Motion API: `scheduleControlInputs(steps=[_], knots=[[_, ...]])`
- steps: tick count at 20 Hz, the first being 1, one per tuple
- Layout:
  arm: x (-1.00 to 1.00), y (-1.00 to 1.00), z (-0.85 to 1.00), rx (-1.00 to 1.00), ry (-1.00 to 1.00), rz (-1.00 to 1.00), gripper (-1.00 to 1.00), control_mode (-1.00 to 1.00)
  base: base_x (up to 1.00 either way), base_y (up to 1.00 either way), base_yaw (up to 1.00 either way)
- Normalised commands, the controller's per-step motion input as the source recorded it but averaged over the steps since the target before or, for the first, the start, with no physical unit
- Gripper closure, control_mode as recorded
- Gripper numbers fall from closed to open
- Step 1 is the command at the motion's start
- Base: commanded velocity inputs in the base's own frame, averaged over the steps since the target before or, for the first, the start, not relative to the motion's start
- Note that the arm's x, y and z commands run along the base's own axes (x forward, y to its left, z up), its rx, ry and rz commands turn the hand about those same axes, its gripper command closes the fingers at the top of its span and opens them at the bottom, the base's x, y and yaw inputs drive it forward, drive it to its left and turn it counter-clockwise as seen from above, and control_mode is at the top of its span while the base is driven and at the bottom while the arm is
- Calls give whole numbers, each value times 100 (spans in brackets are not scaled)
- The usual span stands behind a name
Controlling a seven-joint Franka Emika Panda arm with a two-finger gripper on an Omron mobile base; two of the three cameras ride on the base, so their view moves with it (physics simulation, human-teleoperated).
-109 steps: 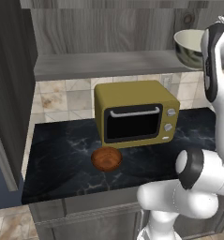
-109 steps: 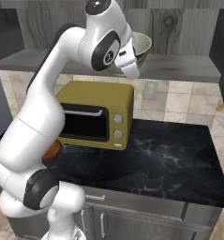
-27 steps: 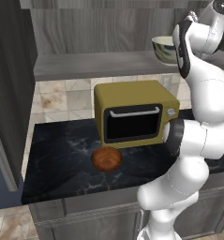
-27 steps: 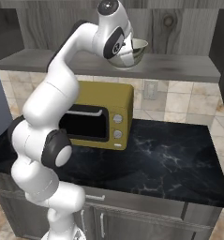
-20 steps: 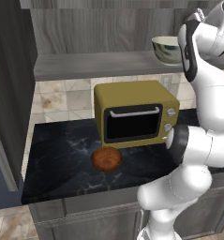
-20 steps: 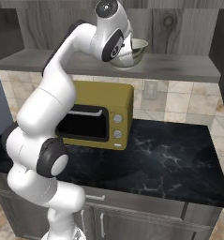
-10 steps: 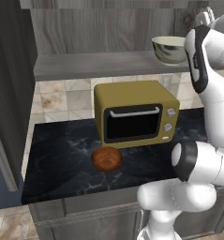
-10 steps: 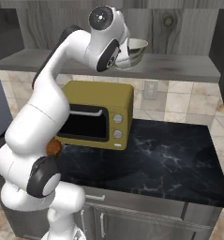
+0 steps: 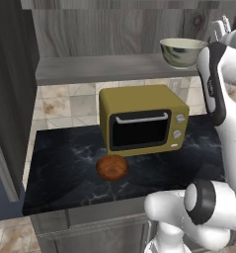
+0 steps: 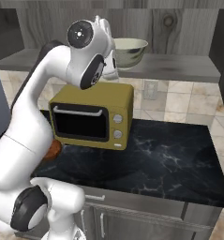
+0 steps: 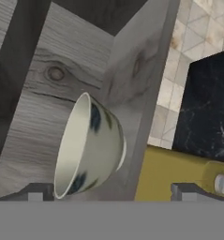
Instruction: Pick up the bowls on the counter and stack them on top of one another in the open cabinet. Place the smaller bowl on top of the larger bowl.
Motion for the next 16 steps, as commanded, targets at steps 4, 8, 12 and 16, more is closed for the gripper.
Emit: scheduleControlInputs(steps=[4, 8, 12, 16], knots=[[-55, 28, -22, -4, 0, 5, -100, -100, 0, 0, 0], [-53, 31, -23, -5, 0, 6, -100, -100, 0, 0, 0], [-49, 31, -28, -5, 0, 8, -100, -100, 0, 0, 0], [-49, 34, -29, -6, 0, 7, -100, -100, 0, 0, 0]])
